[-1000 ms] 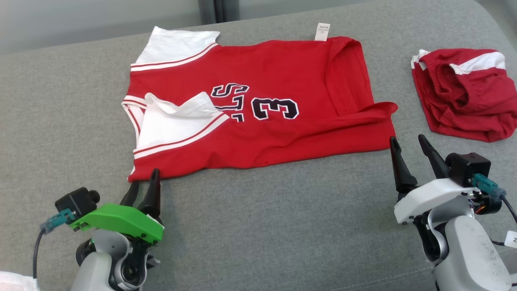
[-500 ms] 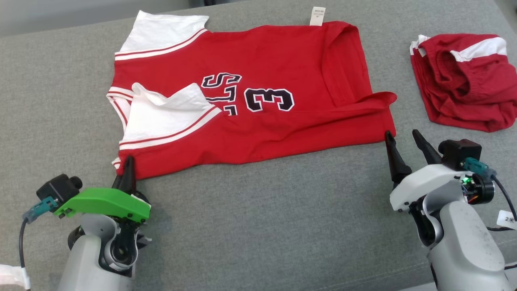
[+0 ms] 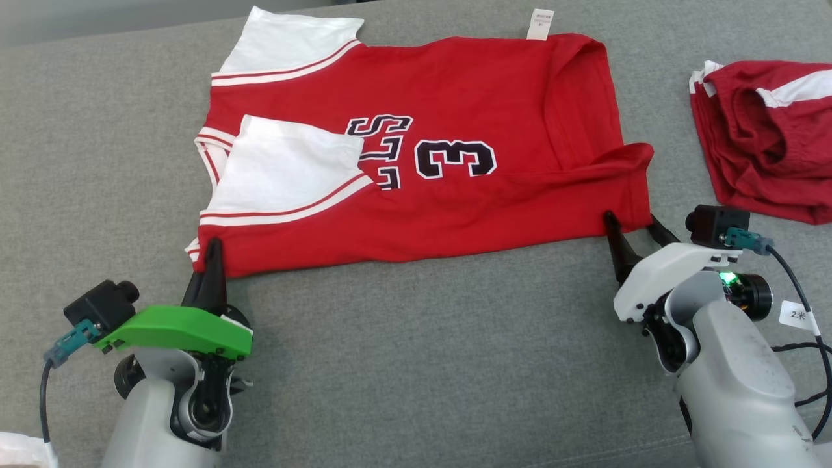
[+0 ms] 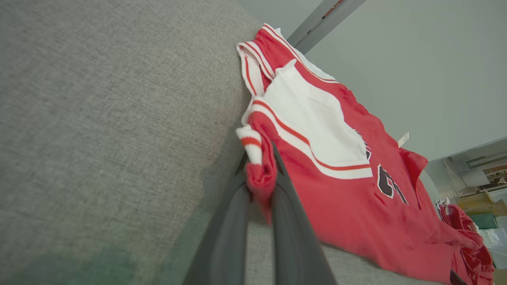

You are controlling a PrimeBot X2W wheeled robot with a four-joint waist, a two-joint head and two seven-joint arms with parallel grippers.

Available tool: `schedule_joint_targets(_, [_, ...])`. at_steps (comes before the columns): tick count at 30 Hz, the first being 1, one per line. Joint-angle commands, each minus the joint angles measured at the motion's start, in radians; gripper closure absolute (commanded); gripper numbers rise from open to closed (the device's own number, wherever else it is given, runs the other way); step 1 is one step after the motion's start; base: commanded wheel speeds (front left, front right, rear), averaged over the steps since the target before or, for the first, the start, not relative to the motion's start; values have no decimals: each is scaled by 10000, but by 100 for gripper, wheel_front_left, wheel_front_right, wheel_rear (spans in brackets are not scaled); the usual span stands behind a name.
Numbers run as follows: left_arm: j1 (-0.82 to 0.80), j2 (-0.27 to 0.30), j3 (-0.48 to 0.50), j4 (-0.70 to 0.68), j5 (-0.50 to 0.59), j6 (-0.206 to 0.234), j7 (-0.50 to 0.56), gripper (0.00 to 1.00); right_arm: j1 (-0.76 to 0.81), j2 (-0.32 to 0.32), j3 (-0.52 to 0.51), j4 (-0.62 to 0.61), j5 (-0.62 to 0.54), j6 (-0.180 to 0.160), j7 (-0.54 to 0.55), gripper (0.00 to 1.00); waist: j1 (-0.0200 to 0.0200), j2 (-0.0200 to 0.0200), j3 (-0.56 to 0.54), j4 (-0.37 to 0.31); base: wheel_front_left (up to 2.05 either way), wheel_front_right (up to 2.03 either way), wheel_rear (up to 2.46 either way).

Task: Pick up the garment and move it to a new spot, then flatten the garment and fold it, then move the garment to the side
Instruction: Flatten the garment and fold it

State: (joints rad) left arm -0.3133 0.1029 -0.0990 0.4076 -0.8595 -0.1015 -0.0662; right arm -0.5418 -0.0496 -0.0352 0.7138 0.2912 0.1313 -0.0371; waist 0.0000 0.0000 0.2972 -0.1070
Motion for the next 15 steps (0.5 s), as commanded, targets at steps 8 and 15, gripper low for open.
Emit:
schedule_joint_targets(8, [228, 88, -190, -871, 96, -176, -439, 100, -653, -28, -359, 225, 534, -13, -396, 100, 0, 0, -411, 83, 0, 0, 0])
schedule_joint_targets(15, [871, 209, -360, -2325, 50, -115, -353, 100, -411, -82, -848, -1053, 684, -13, 124, 100, 0, 0, -941, 105, 0, 0, 0])
